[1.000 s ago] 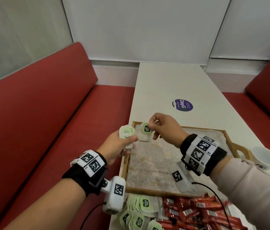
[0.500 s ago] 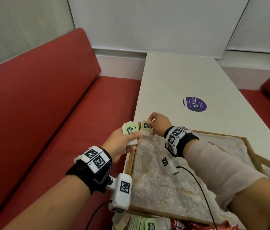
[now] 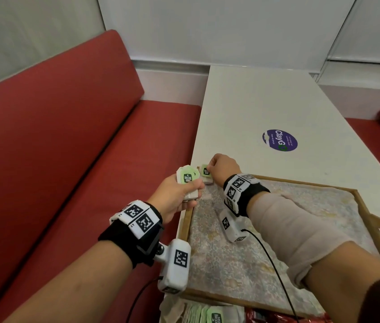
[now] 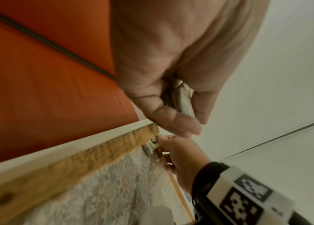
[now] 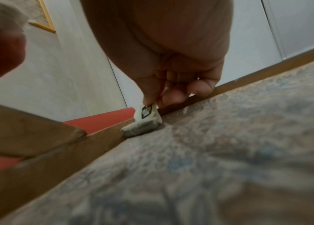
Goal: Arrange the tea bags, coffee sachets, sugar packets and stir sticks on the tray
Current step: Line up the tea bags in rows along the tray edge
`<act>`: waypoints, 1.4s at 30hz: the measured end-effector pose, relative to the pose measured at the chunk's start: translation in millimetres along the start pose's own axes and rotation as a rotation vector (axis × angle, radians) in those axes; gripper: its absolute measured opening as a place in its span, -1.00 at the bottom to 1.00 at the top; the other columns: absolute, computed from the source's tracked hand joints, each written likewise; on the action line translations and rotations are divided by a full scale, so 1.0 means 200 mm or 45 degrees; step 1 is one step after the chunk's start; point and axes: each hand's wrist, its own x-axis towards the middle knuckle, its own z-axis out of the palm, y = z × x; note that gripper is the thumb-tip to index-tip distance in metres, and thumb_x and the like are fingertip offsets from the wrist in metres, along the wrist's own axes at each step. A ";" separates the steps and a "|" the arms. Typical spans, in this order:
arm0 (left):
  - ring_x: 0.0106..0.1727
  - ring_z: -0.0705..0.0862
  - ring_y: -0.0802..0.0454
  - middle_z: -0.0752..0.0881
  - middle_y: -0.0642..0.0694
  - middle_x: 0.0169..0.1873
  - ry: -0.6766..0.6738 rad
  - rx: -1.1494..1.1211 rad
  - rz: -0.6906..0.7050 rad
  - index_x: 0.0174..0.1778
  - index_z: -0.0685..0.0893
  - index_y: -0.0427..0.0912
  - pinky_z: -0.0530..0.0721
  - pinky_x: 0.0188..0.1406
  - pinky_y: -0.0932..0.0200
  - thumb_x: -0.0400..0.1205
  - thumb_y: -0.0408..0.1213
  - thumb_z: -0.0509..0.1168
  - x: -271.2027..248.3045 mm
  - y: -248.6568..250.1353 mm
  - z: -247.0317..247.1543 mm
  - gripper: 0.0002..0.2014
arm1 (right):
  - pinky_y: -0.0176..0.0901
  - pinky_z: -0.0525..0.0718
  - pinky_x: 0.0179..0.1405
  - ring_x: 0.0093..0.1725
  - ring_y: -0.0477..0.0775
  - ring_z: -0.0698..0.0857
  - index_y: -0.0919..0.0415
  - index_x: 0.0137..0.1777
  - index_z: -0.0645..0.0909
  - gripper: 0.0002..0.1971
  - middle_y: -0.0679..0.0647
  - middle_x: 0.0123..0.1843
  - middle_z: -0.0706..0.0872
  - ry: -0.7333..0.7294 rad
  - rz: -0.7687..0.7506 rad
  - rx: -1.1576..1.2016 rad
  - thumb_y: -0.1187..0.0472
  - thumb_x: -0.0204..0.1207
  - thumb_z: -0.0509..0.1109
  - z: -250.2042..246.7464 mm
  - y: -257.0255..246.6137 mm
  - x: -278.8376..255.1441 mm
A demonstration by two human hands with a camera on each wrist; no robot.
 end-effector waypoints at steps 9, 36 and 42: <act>-0.53 0.65 0.25 0.67 -0.01 -0.43 -0.037 -0.097 -0.018 0.03 0.61 -0.29 0.61 -0.60 0.44 0.63 -0.29 0.33 -0.02 0.03 0.00 -0.85 | -0.13 0.49 -0.09 0.10 0.20 0.66 0.17 0.16 0.54 -0.73 0.12 0.12 0.68 0.001 -0.026 -0.101 0.04 0.56 0.35 -0.03 0.02 0.00; -0.03 0.74 -0.01 0.74 -0.13 -0.03 -0.169 -0.143 0.097 0.16 0.55 -0.12 0.79 -0.18 0.08 0.71 -0.35 0.17 -0.07 0.03 0.05 -0.85 | -0.36 0.49 -0.53 -0.51 -0.14 0.62 0.17 -0.21 0.57 -0.87 0.02 -0.37 0.68 -0.324 -0.367 0.626 0.28 0.57 0.40 -0.33 -0.06 -0.36; -0.09 0.73 0.04 0.68 -0.07 -0.11 0.106 -0.188 0.178 0.22 0.47 -0.20 0.70 -0.14 0.08 0.77 -0.31 0.08 0.00 0.02 0.03 -0.84 | -0.29 0.46 -0.55 -0.52 0.02 0.66 0.14 -0.21 0.49 -0.84 0.03 -0.28 0.73 -0.112 -0.204 0.655 0.24 0.62 0.32 -0.32 0.01 -0.23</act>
